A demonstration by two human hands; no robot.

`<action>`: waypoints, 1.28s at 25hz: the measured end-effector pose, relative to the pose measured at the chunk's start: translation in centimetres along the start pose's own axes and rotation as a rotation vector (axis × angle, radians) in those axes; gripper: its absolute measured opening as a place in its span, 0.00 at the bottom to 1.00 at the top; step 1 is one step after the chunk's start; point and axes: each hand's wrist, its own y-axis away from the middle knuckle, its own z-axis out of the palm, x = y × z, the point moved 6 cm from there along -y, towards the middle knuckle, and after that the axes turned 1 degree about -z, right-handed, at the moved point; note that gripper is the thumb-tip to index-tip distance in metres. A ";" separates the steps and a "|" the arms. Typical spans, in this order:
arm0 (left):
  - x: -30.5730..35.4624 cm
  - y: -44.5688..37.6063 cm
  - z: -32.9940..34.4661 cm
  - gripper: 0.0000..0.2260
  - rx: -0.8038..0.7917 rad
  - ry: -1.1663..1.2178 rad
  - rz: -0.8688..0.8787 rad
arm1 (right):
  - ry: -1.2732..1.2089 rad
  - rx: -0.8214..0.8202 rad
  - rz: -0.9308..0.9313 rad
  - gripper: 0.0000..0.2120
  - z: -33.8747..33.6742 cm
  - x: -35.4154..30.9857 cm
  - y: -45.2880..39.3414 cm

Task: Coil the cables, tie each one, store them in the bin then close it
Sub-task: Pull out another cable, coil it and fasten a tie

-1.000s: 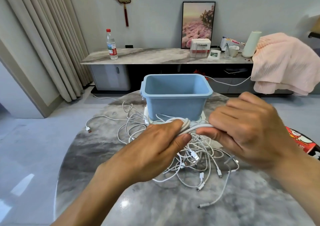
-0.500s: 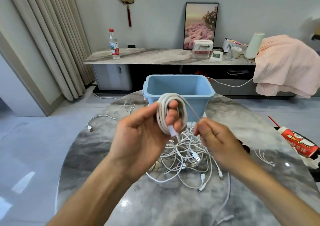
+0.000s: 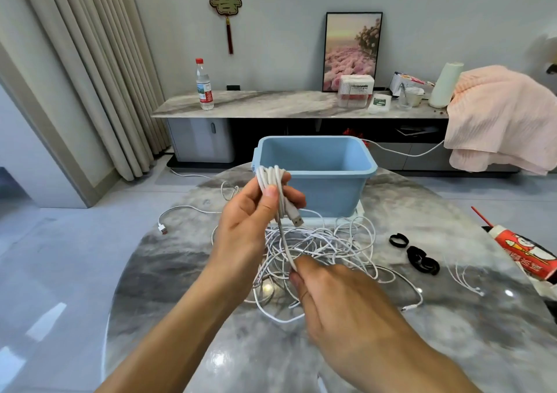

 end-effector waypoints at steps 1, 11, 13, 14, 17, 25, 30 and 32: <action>0.2 0.2 0.2 0.11 -0.040 -0.161 0.047 | 0.060 0.029 -0.039 0.05 -0.6 -0.2 0.1; 1.6 2.5 4.5 0.13 -0.587 -0.166 -0.159 | -0.102 0.639 -0.502 0.16 -9.0 6.6 -0.3; 1.3 2.5 4.4 0.13 -0.606 -0.199 -0.160 | -0.045 0.692 -0.531 0.15 -8.8 5.9 0.1; 1.2 2.5 4.2 0.13 -0.613 -0.218 -0.151 | -0.030 0.715 -0.553 0.14 -8.8 5.6 0.2; 1.5 2.6 3.9 0.13 -0.629 -0.212 -0.139 | -0.073 0.733 -0.571 0.14 -9.3 5.2 0.3; 1.9 2.8 4.3 0.11 -0.412 0.509 -0.305 | -0.556 0.711 -0.247 0.17 -3.5 6.8 -2.0; 0.2 0.6 1.6 0.10 -0.041 0.670 -0.281 | -0.425 0.384 -0.050 0.13 2.1 3.6 -1.5; -0.9 0.1 0.4 0.11 0.020 0.378 -0.204 | -0.335 0.181 -0.010 0.09 2.8 1.4 -1.4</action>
